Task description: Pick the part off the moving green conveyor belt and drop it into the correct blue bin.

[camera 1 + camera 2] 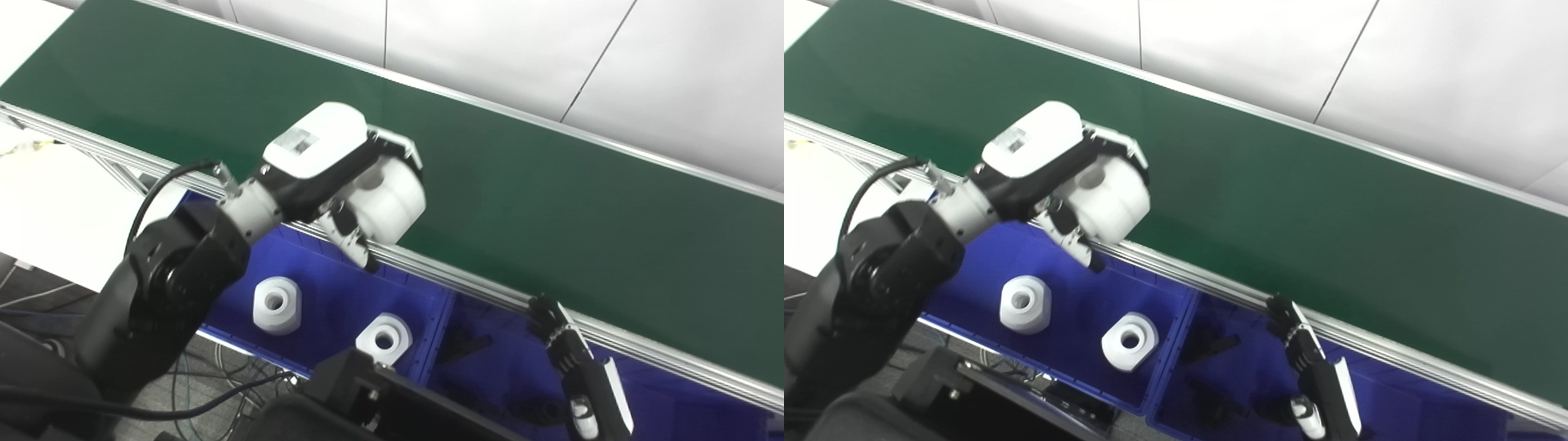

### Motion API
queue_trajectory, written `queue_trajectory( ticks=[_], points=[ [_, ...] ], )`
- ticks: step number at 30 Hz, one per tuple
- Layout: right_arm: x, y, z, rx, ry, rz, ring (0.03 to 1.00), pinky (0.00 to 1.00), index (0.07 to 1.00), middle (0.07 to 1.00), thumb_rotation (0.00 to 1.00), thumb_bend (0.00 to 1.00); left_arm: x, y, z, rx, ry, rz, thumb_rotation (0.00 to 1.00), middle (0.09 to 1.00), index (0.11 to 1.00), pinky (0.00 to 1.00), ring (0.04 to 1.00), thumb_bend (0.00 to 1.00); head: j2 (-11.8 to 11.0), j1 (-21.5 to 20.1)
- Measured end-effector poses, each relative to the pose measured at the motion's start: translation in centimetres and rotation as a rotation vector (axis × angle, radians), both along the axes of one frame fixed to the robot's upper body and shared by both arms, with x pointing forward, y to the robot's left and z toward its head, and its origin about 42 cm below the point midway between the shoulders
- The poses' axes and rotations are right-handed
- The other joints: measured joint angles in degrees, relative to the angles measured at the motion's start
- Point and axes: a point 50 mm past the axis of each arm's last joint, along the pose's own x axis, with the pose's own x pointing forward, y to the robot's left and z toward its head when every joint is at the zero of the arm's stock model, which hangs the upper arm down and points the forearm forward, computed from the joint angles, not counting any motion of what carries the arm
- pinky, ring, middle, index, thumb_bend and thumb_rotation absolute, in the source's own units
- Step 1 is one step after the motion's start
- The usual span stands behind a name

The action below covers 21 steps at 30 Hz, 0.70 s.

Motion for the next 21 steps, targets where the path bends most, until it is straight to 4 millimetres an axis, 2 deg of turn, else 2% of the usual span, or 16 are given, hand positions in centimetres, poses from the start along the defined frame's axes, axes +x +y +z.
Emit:
queue_trajectory(
  ticks=[5,11,16,21],
  points=[
    [-0.1,-0.4,0.0,-0.002,0.007,-0.004,0.904,0.87,0.925,0.902,0.93,0.94,-3.4,-0.8,-2.9,-0.01,-0.02,0.079,0.0,0.5,0.484,0.41,0.445,0.5,0.0,0.35],
    [-0.1,-0.6,0.2,-0.005,0.002,0.0,0.905,0.87,0.929,0.903,0.94,0.94,-6.3,-0.3,-4.7,0.012,-0.047,0.164,0.0,0.493,0.482,0.43,0.46,0.5,-0.35,0.62],
    [-0.2,-0.6,0.3,-0.007,0.002,0.0,0.9,0.86,0.925,0.9,0.94,0.93,-7.7,0.9,-6.5,0.034,-0.056,0.252,0.0,0.492,0.481,0.42,0.452,0.5,-0.79,0.79],
    [-0.3,-0.7,0.2,0.001,0.007,-0.002,0.904,0.86,0.923,0.901,0.93,0.94,-8.2,1.4,-8.0,0.036,-0.072,0.324,0.0,0.494,0.481,0.42,0.448,0.5,-0.97,0.27]
  ],
)
